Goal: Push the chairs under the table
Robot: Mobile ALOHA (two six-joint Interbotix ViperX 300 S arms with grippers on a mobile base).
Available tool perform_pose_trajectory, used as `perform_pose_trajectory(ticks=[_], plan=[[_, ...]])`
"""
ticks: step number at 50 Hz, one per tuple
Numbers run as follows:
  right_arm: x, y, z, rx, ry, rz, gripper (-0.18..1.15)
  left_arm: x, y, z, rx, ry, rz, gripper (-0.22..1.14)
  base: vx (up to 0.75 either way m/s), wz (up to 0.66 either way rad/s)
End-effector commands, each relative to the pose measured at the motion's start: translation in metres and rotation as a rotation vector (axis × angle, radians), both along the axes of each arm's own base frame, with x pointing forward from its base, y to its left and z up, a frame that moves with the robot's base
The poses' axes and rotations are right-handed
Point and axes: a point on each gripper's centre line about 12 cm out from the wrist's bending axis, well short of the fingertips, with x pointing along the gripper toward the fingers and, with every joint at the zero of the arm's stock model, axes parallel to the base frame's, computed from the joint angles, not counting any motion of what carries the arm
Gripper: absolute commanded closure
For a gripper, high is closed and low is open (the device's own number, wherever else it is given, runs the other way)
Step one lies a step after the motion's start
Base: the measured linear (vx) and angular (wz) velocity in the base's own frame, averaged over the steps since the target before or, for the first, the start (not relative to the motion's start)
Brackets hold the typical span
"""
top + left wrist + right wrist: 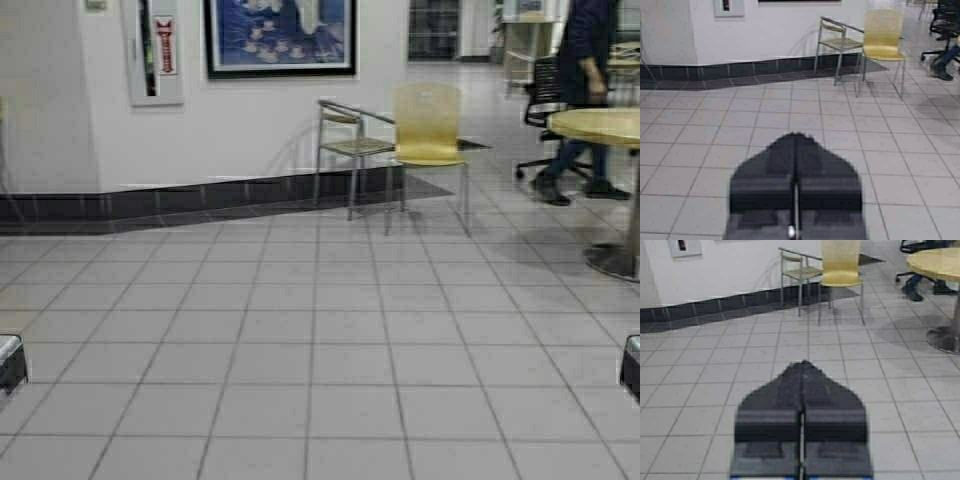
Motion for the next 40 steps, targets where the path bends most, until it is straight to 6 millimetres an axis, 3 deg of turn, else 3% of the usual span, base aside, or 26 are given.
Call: perform_pose_trajectory(ticks=[1,15,40], plan=[[0.002,0.001,0.010,-0.001,-0.025,0.003,0.93,0.003,0.000,0.000,0.003,0.005,0.002,0.89,0.32,0.23],[0.001,0.001,0.005,0.017,-0.011,0.004,0.93,0.009,0.000,-0.004,0.000,0.031,0.000,0.89,0.36,0.30],[0.009,0.001,-0.001,0.051,0.022,0.004,0.93,0.000,0.000,-0.004,-0.006,0.008,-0.001,0.89,0.34,0.32]])
